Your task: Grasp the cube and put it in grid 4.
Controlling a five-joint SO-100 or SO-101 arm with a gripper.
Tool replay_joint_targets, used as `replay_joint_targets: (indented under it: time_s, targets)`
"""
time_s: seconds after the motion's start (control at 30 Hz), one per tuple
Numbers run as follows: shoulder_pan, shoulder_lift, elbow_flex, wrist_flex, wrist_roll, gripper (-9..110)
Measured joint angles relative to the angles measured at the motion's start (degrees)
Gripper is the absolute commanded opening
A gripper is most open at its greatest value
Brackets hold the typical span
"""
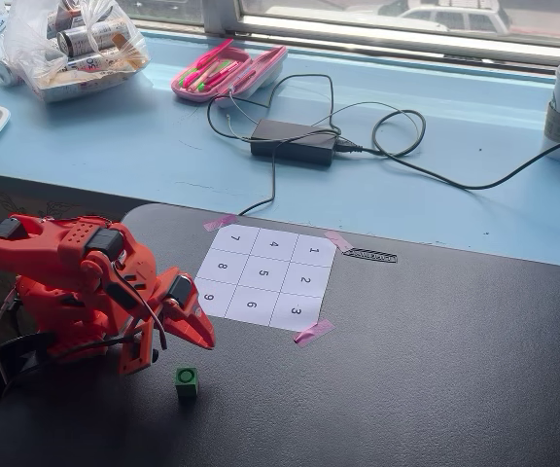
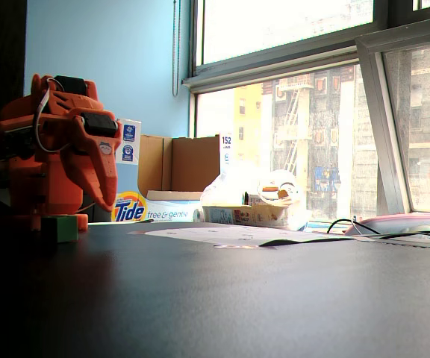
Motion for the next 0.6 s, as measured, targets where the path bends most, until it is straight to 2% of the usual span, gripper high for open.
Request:
replay_joint_targets:
  time_s: [0.6]
  targets:
    - [0.00,0.00,0.00,0.00,0.00,0]
